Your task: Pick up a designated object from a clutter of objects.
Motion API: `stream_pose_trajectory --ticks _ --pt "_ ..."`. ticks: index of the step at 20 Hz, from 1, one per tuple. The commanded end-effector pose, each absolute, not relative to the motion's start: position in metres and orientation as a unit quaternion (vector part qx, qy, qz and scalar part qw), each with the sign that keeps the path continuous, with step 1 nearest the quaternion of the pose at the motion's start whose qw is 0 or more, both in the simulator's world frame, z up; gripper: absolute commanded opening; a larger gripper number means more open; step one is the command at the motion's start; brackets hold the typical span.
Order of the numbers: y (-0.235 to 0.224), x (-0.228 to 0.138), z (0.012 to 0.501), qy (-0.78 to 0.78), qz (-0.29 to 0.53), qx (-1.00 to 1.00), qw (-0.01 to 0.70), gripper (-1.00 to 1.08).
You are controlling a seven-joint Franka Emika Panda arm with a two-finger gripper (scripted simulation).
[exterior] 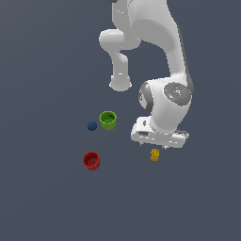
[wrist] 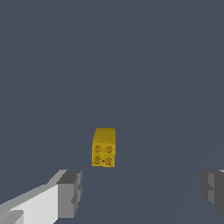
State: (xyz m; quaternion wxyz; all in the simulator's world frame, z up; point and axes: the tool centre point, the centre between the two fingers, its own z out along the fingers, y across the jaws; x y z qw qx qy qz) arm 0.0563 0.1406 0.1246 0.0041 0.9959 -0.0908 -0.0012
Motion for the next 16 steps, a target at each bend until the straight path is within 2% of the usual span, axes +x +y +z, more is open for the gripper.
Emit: stream_pose_trajectory --ticks 1,8,16 --pt "0.151 0.058 0.107 -0.1 0.0 0.995 0.003 1.0" --pt "0.168 0.058 0.077 -0.113 0.0 0.994 0.0 1.0" --pt "0.17 0.057 0.07 -0.114 -0.001 0.993 0.0 1.0"
